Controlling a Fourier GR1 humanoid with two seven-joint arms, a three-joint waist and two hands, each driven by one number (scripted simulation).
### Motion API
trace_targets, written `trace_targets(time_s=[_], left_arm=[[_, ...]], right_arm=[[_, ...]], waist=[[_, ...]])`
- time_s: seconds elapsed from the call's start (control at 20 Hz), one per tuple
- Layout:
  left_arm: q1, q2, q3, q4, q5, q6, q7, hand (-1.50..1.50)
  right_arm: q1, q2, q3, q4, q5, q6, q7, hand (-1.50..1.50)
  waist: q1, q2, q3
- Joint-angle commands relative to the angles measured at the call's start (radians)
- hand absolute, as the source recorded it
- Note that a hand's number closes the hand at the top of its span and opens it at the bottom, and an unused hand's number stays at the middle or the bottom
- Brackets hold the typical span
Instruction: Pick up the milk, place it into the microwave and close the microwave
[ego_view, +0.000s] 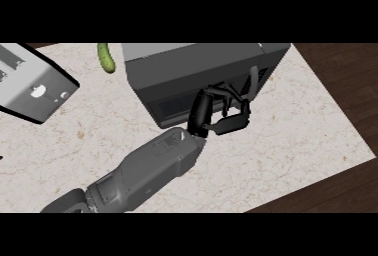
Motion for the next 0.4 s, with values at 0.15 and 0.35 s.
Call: trace_targets(time_s=[0.15, 0.35], left_arm=[[0.055, 0.002, 0.078, 0.152, 0.082, 0.037, 0.018, -1.5], [0.05, 0.002, 0.061, 0.154, 0.101, 0.032, 0.014, -1.5]], right_arm=[[0.032, -0.036, -0.031, -0.033, -0.04, -0.014, 0.017, -1.5], [0.06, -0.036, -0.024, -0.05, -0.051, -0.024, 0.028, -1.5]], waist=[[0.038, 0.0, -0.005], [0.053, -0.001, -0.004]])
